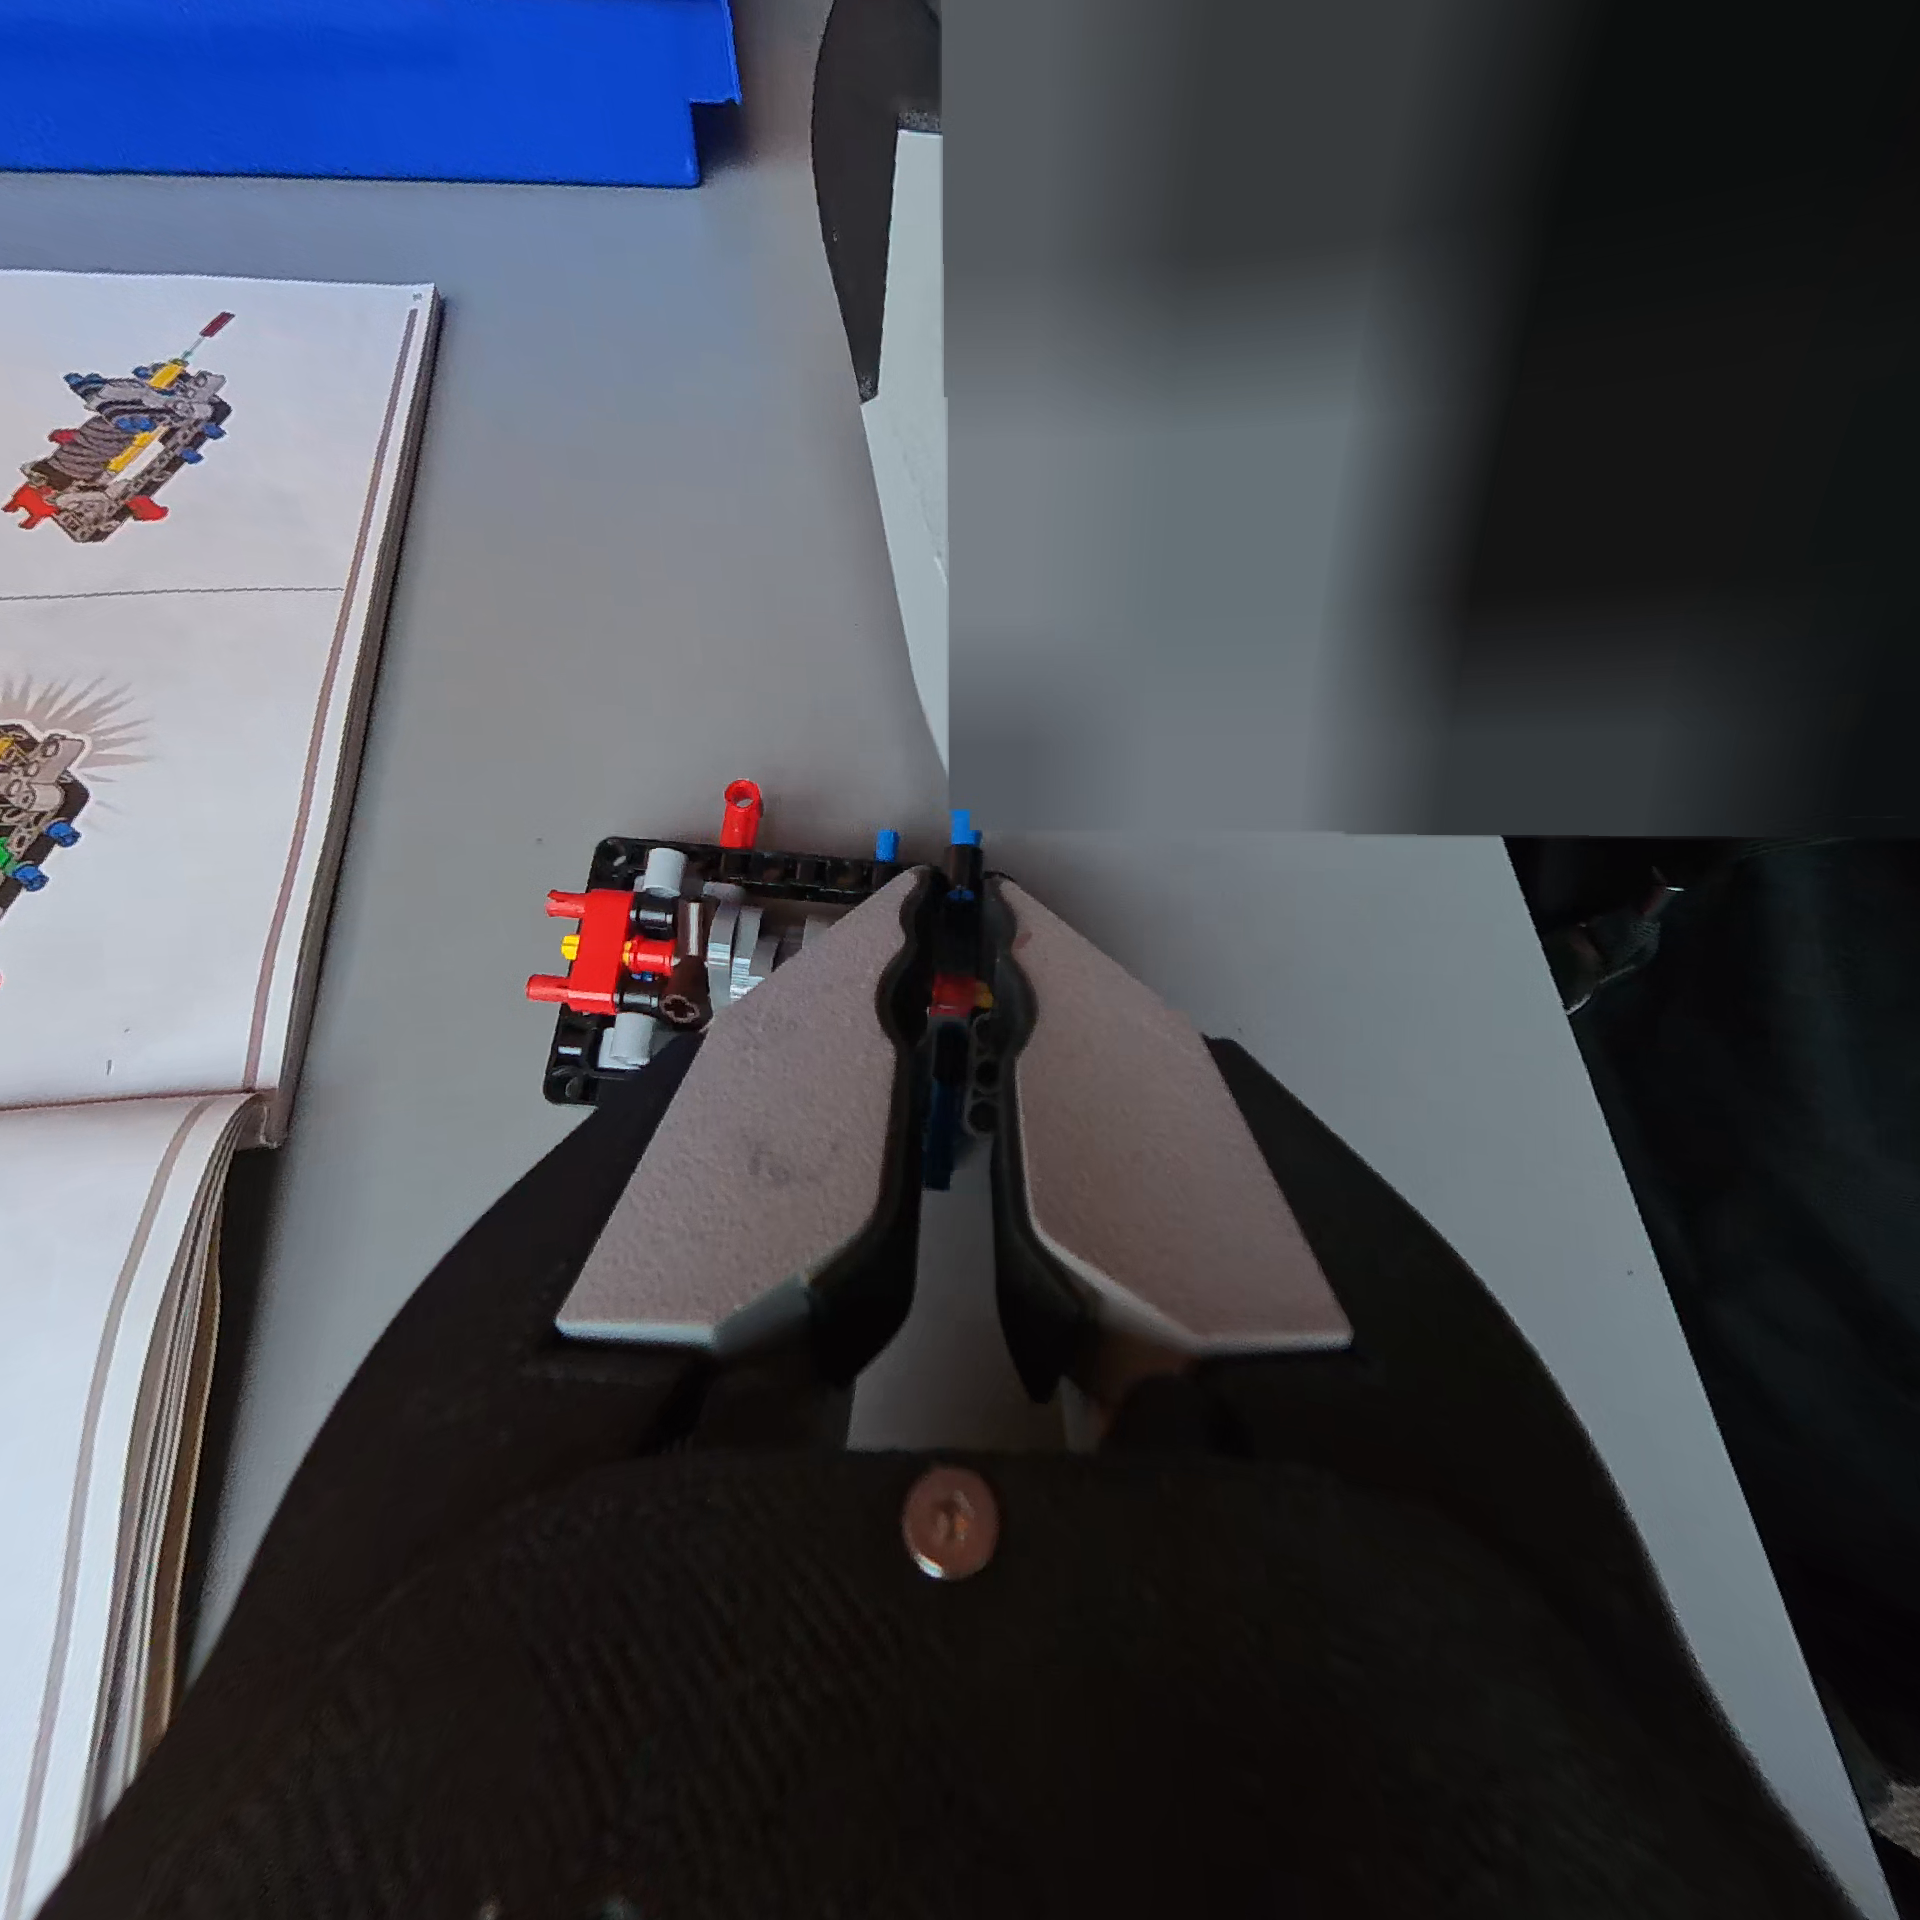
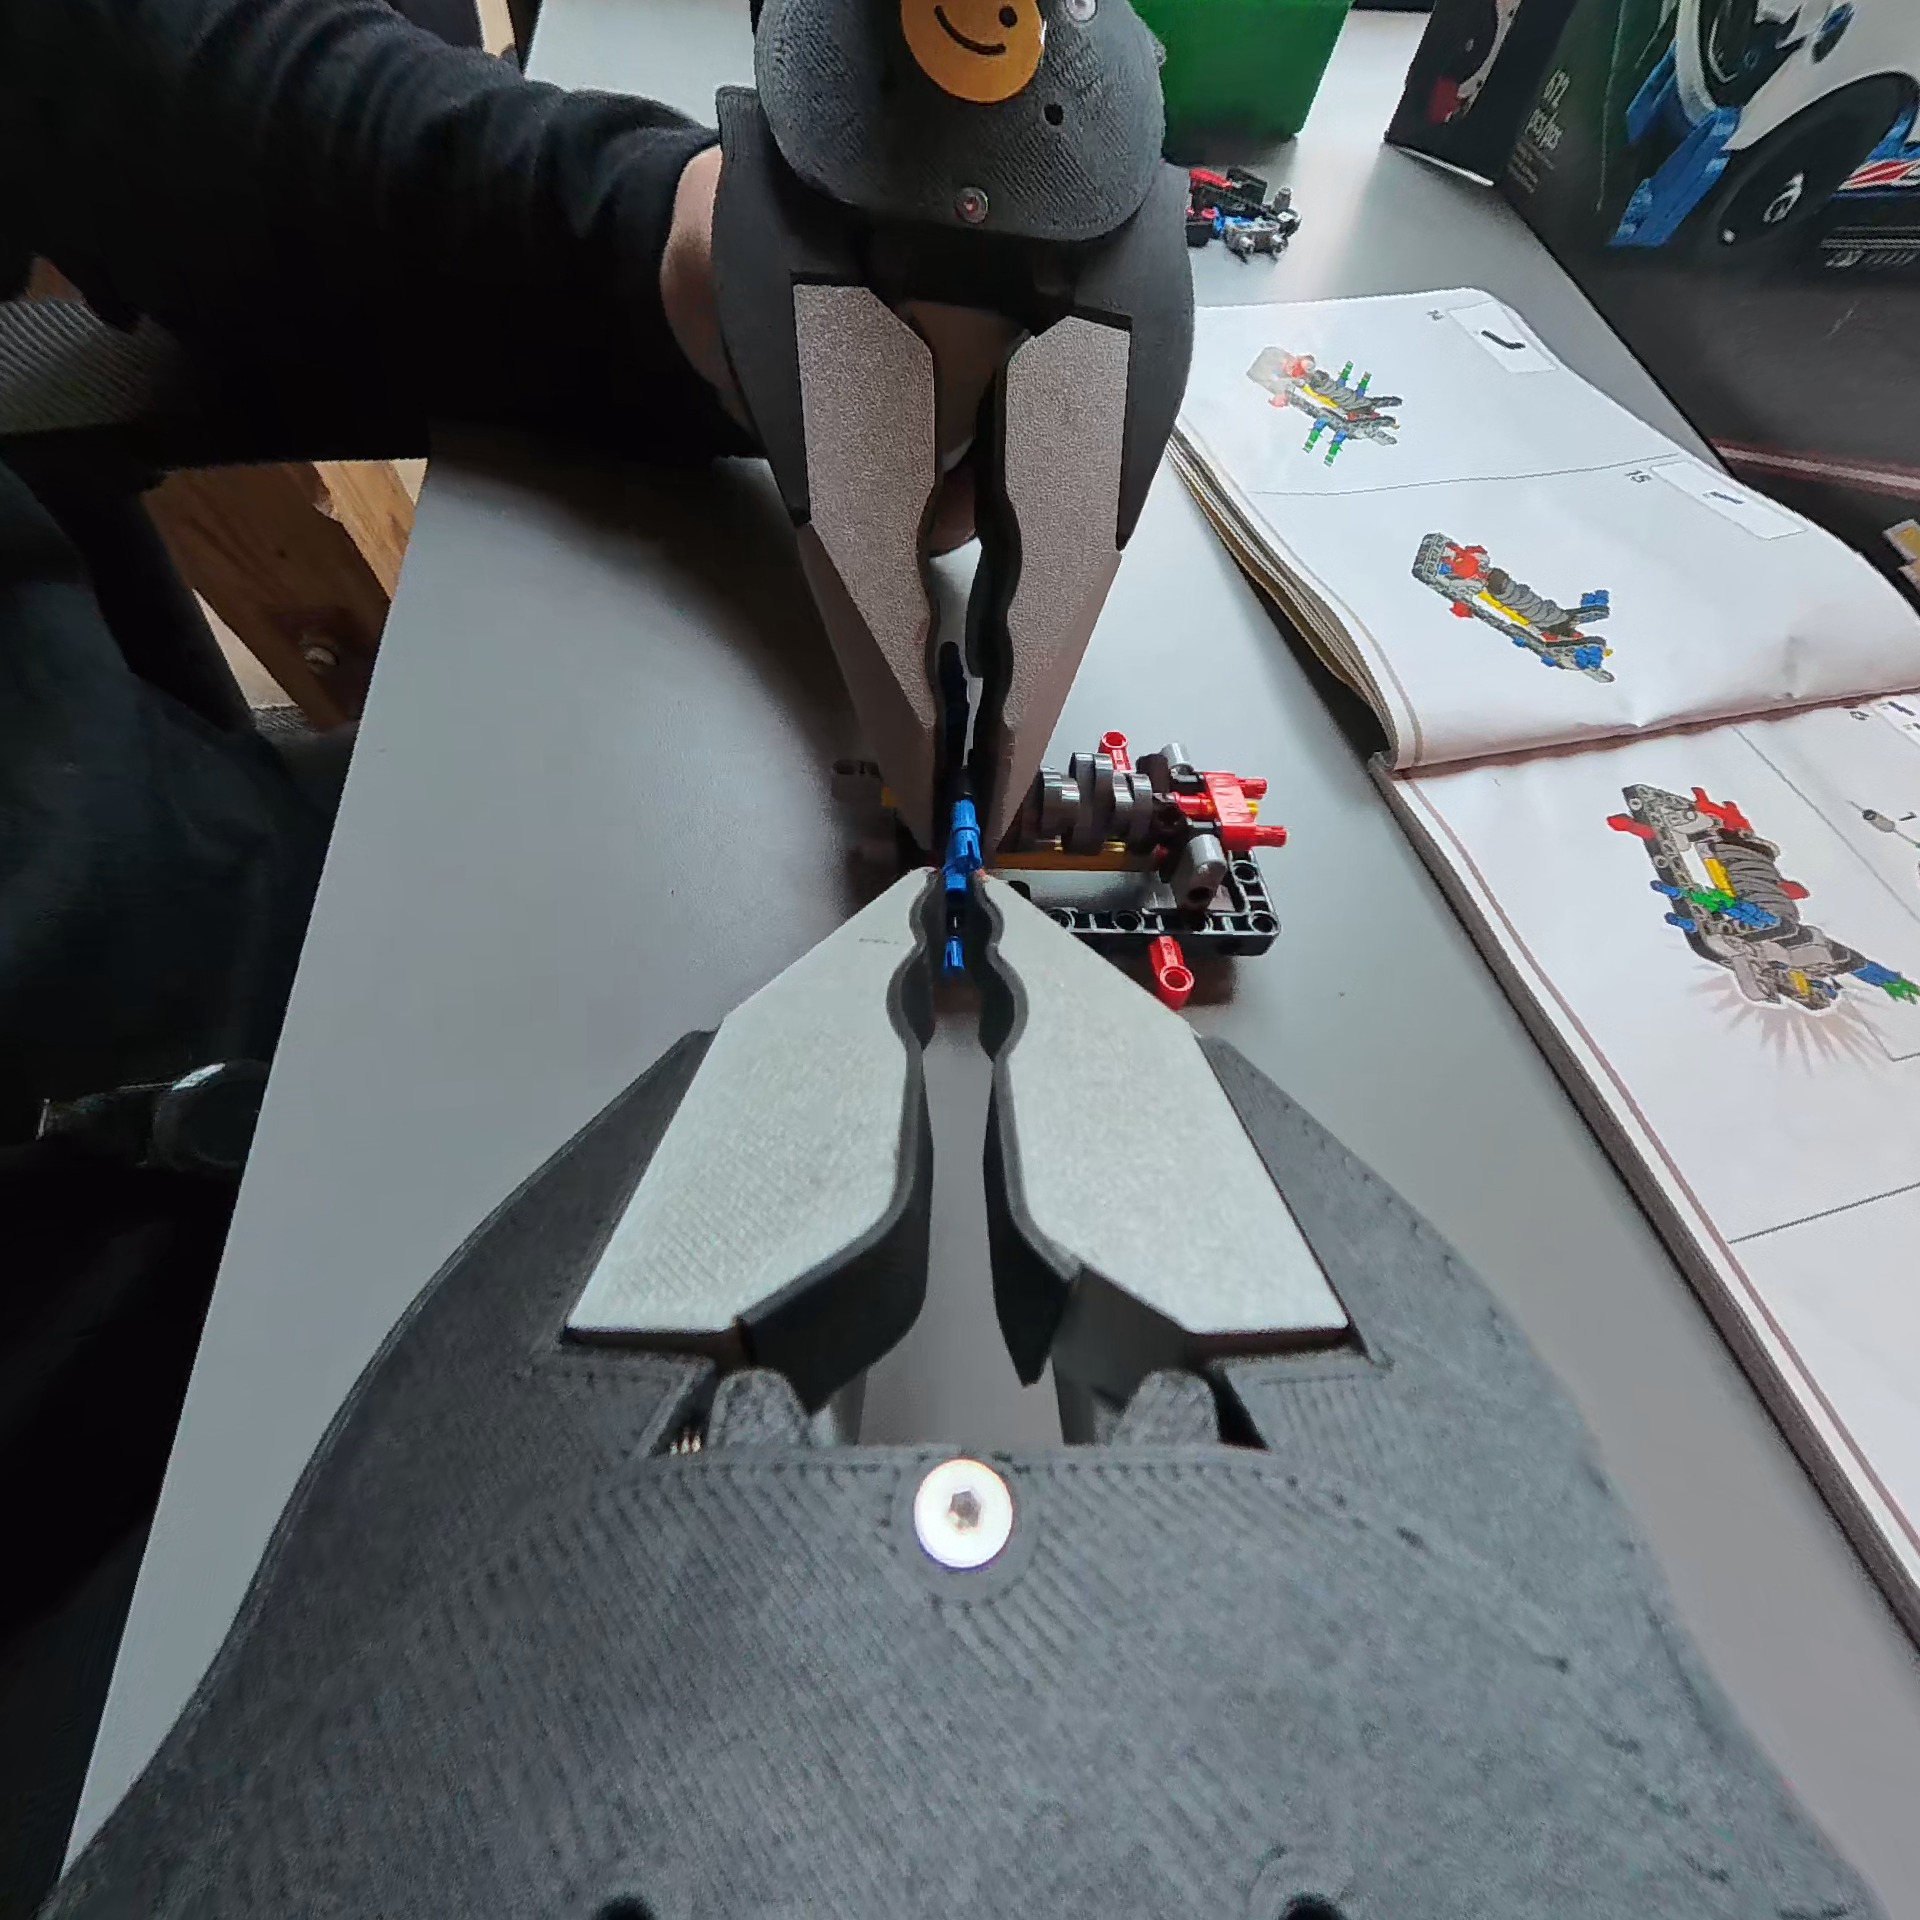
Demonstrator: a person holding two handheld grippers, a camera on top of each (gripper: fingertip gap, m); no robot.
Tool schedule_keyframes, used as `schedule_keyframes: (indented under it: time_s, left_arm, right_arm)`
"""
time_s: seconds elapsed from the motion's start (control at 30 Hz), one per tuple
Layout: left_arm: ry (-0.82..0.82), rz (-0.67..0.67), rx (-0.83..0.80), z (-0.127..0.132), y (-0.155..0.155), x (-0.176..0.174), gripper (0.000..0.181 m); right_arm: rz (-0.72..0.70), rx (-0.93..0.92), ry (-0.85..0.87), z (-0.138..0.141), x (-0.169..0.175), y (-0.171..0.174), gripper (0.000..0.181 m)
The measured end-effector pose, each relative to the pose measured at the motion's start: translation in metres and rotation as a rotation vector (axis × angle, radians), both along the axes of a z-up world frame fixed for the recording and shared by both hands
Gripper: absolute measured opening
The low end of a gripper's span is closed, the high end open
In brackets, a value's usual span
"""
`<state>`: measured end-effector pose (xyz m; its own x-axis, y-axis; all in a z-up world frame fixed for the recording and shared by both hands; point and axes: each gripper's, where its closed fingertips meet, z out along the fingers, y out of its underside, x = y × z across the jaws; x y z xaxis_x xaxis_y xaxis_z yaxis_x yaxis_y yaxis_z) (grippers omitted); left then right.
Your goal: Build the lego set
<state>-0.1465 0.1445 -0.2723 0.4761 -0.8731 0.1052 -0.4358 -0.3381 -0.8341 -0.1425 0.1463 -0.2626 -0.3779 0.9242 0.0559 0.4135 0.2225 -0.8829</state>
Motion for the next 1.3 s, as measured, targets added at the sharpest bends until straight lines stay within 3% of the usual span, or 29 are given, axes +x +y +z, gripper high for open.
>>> schedule_keyframes:
  time_s: [0.17, 0.5, 1.3]
  left_arm:
    - [-0.079, 0.007, -0.024, 0.006, 0.001, 0.000, 0.005]
    - [-0.169, 0.006, -0.037, 0.016, 0.000, -0.002, 0.004]
    - [-0.098, 0.021, -0.031, 0.007, 0.004, 0.002, 0.005]
  right_arm:
    - [-0.001, -0.091, 0.024, 0.006, -0.001, 0.001, 0.000]
    - [-0.013, -0.083, 0.052, 0.009, -0.002, 0.003, 0.000]
    - [-0.014, -0.087, 0.002, 0.001, -0.004, 0.003, 0.000]
